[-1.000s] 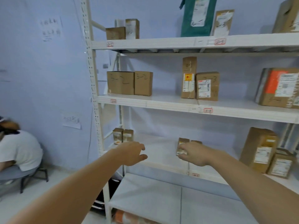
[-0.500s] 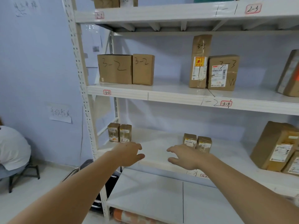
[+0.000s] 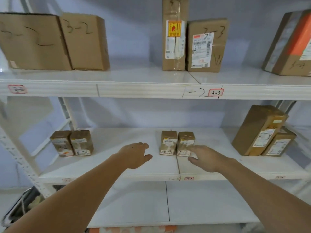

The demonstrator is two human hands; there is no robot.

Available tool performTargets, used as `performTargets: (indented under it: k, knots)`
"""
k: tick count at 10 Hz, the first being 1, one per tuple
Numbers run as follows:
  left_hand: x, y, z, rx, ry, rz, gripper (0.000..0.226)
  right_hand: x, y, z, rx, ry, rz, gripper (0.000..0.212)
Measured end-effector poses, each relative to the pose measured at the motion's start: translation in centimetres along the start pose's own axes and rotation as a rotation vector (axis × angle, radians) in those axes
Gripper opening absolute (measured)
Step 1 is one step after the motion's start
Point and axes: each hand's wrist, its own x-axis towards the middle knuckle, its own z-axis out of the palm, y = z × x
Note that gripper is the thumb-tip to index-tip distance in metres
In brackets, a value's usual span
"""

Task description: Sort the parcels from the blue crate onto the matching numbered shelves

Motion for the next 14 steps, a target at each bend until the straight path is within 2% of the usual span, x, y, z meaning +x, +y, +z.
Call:
performTargets:
  k: [2,3,4,5,6,7,8,9,11,12,13,14]
  knots:
    - [9.8,0.9,1.2,-0.031,-0.008,0.044,0.061,4.1,6.7,0.9,0.097,0.019,0.234,0.055]
    - [14.0,1.4,2.5,-0.196,-0.006,-0.040,0.064,6.6,8.9,2.0,0.316,0.079,0.357,0.055]
    - [17.7,2.3,4.0,-0.520,-0.022,-0.219,0.068,9.5,10.2,3.1,0.572,0.138,0.475,0.053]
    - [20.7,2.9,5.7,-0.808,-0.031,-0.369,0.083,12.4,11.0,4.5,0.869,0.165,0.550,0.060]
    - [22.6,3.6,7.1,-0.959,-0.036,-0.459,0.089,14.8,11.9,5.9,1.082,0.108,0.614,0.071]
    - [23.6,4.2,8.2,-1.036,-0.024,-0.496,0.076,16.5,11.9,6.2,1.128,0.013,0.597,0.060]
    - [24.0,4.6,8.4,-1.038,-0.014,-0.497,0.061,17.4,12.0,6.6,1.151,-0.054,0.547,0.031]
    - [24.5,5.0,8.5,-1.063,-0.003,-0.507,0.053,18.2,12.2,6.8,1.178,-0.033,0.525,0.027]
    - [25.1,5.1,8.4,-1.079,0.003,-0.517,0.048,19.2,12.7,7.3,1.176,0.009,0.528,0.041]
    - [24.9,5.1,8.4,-1.096,0.004,-0.513,0.048,19.4,12.9,7.8,1.170,0.038,0.522,0.069]
    - [24.7,5.2,8.6,-1.126,0.001,-0.514,0.051,19.2,13.0,8.1,1.138,0.046,0.505,0.082]
    - [24.4,5.2,8.0,-1.078,0.001,-0.545,0.068,19.4,13.8,8.0,1.092,0.040,0.476,0.092]
